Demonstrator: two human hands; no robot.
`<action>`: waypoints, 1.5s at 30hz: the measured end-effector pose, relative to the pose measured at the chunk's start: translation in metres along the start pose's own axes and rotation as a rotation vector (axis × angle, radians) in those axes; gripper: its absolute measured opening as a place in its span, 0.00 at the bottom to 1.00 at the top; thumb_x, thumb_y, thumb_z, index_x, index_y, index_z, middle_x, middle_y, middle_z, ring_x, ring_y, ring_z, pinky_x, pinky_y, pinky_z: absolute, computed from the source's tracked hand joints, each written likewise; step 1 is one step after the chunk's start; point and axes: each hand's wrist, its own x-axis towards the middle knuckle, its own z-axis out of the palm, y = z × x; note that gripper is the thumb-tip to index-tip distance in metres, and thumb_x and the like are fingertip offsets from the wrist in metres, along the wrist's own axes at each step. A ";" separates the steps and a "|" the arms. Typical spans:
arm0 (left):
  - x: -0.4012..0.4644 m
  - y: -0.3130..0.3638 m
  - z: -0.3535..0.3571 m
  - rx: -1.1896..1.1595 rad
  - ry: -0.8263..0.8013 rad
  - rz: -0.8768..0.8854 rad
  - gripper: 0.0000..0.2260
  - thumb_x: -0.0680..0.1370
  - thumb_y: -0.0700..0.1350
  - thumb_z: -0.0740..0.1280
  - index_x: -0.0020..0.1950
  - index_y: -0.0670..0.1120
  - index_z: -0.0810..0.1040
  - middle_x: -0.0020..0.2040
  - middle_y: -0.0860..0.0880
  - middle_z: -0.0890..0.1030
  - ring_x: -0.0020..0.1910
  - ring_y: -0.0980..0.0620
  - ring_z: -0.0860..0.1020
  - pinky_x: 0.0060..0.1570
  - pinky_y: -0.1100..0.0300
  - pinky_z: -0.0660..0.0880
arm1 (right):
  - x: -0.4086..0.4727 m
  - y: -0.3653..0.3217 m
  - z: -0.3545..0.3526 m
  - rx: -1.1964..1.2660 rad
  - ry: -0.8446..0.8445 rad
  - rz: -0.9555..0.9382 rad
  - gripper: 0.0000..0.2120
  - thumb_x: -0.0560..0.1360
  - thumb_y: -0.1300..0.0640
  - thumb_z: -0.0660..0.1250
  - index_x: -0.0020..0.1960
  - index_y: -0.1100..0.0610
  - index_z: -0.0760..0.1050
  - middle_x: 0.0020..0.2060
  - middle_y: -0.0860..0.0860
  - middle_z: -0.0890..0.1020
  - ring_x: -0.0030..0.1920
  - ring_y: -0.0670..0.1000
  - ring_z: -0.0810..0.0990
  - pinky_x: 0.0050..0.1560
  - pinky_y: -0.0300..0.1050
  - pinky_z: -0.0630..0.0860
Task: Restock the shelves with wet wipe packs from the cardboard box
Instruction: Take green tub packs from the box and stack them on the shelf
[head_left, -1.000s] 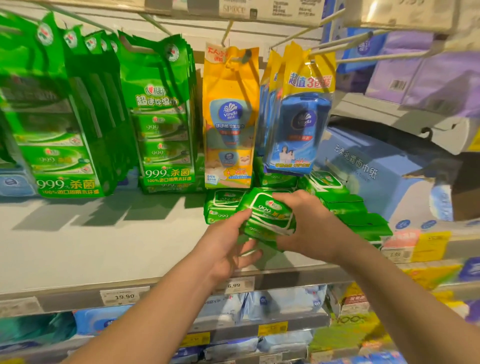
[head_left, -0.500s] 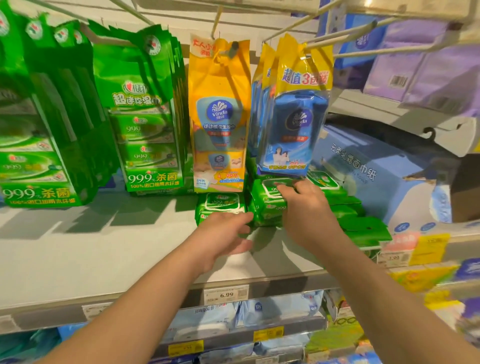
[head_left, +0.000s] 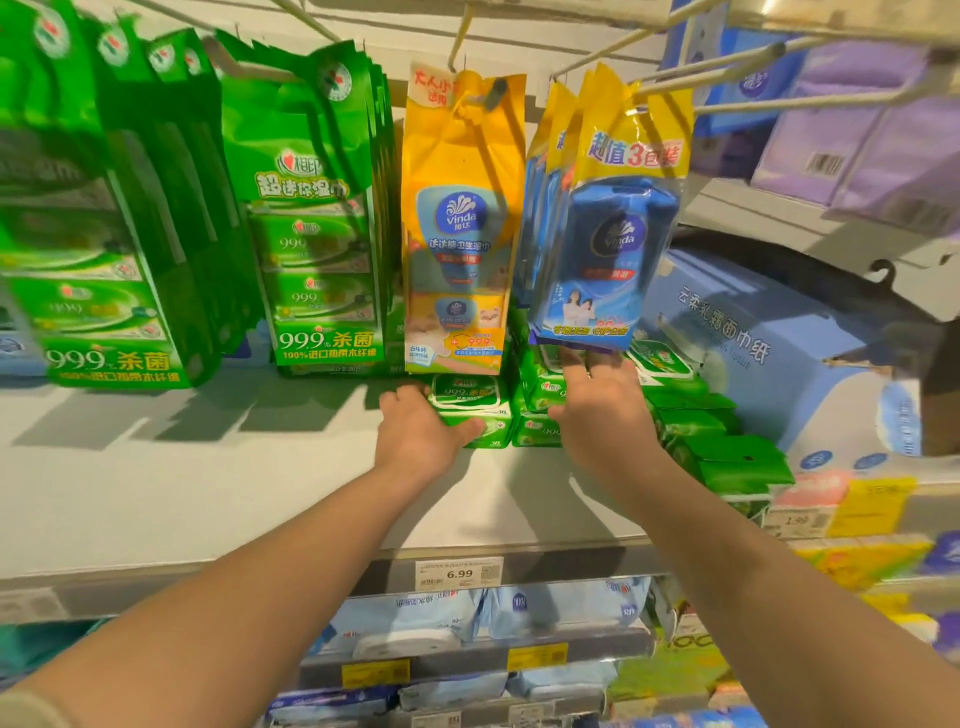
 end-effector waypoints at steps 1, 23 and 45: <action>-0.001 0.000 -0.001 0.011 -0.008 0.004 0.37 0.67 0.58 0.78 0.68 0.42 0.68 0.65 0.43 0.70 0.64 0.45 0.70 0.64 0.51 0.71 | -0.002 -0.001 0.000 0.018 -0.006 0.009 0.32 0.72 0.48 0.75 0.67 0.68 0.74 0.50 0.66 0.80 0.57 0.68 0.78 0.63 0.66 0.71; -0.204 -0.050 -0.154 0.365 -0.156 0.216 0.38 0.72 0.75 0.49 0.79 0.59 0.58 0.78 0.51 0.63 0.75 0.41 0.60 0.70 0.42 0.61 | -0.193 -0.090 -0.157 0.230 -0.337 0.107 0.33 0.81 0.30 0.49 0.80 0.44 0.61 0.80 0.53 0.65 0.77 0.59 0.65 0.73 0.62 0.67; -0.360 -0.382 -0.155 0.457 -0.274 -0.304 0.44 0.67 0.79 0.45 0.76 0.58 0.63 0.77 0.47 0.65 0.74 0.42 0.64 0.72 0.45 0.60 | -0.353 -0.306 0.025 0.443 -0.626 -0.458 0.44 0.71 0.21 0.42 0.80 0.42 0.60 0.76 0.54 0.70 0.76 0.58 0.67 0.69 0.63 0.71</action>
